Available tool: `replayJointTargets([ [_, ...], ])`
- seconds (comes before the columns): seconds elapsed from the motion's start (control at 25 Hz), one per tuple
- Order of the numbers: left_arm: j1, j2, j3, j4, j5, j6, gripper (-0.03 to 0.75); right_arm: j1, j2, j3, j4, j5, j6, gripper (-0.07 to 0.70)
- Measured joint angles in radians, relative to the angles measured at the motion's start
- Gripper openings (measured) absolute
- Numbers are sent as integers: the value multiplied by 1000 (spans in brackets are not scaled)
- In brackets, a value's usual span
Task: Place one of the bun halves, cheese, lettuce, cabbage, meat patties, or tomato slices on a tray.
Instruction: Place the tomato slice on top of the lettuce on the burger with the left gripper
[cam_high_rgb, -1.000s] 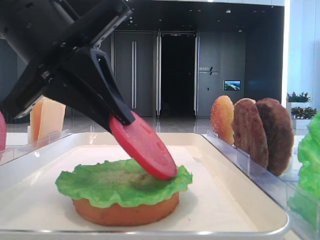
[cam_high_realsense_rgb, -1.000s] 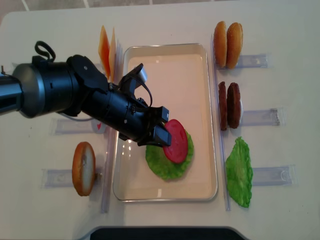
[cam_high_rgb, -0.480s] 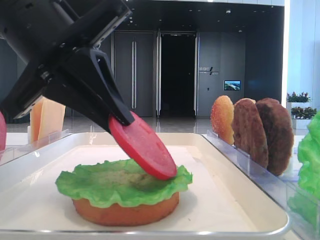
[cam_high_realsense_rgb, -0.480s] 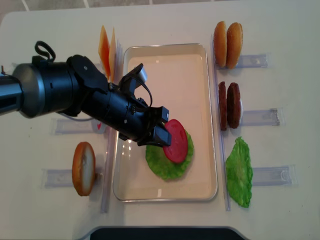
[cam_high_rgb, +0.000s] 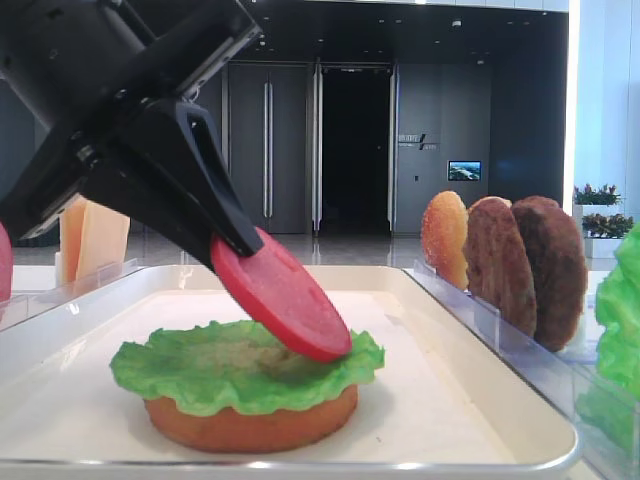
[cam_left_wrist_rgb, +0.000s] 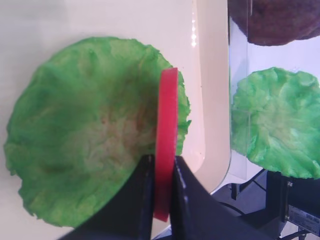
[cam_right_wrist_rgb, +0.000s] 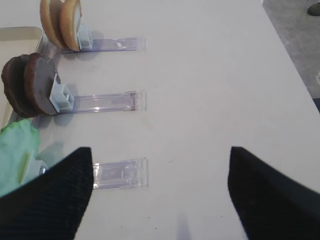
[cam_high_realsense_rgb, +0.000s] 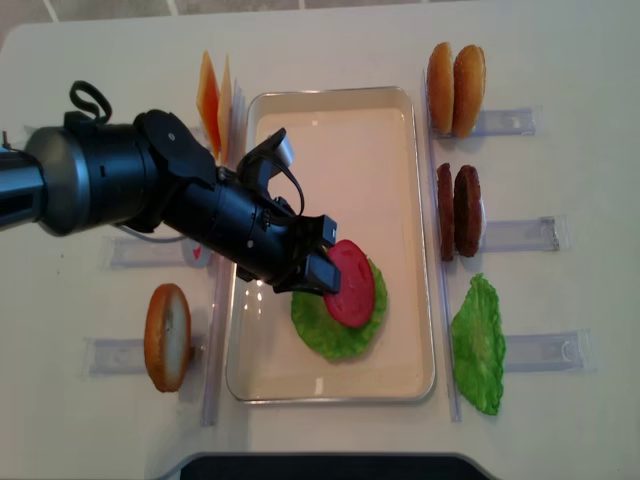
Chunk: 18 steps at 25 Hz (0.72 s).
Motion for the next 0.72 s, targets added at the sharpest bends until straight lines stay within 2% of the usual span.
replayJointTargets([
  [0.36, 0, 0, 0, 50, 0, -68, 49, 0, 0, 0, 0, 0, 0, 556],
  [0.72, 0, 0, 0, 99, 1, -103, 130, 0, 0, 0, 0, 0, 0, 556],
])
